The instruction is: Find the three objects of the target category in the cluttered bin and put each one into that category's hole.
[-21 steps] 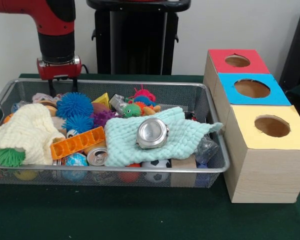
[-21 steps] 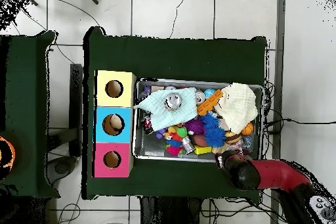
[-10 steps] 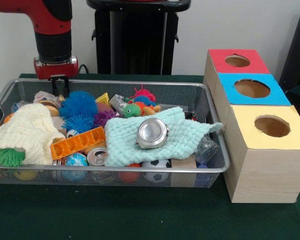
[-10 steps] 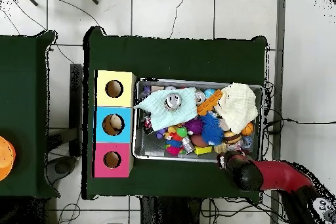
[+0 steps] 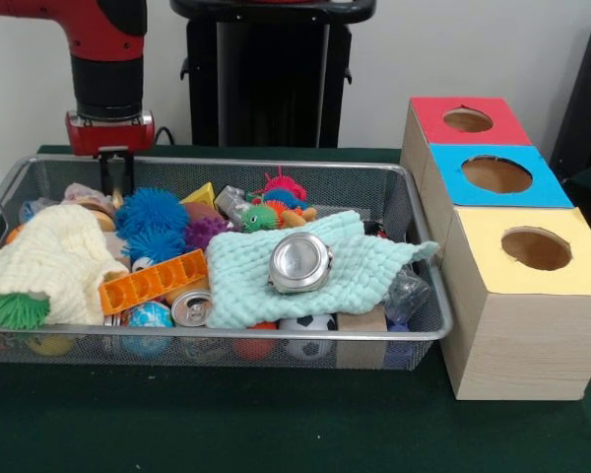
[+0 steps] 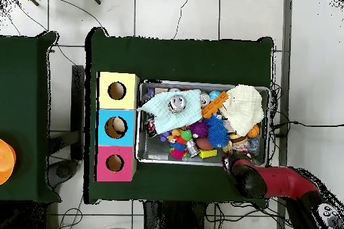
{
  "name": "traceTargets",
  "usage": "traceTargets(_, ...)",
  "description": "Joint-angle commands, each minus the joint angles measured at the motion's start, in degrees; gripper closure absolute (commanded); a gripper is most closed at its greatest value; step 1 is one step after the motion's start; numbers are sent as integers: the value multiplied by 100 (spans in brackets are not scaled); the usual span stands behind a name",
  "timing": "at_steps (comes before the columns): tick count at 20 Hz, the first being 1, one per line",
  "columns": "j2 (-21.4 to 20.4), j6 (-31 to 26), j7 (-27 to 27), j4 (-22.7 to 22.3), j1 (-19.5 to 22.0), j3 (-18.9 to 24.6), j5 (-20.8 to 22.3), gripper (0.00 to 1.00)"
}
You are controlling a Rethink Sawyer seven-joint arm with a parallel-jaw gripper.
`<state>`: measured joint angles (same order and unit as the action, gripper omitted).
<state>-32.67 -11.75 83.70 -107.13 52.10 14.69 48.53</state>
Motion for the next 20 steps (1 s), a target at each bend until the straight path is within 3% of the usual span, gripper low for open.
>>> traceTargets(1,-625,118,435,-337,96,403,-176,100)
traceTargets(3,-1021,-204,301,-596,197,657,-484,100)
traceTargets(7,-1364,-450,333,-811,93,754,-824,100)
traceTargets(20,-1219,-372,270,-806,16,674,-999,100)
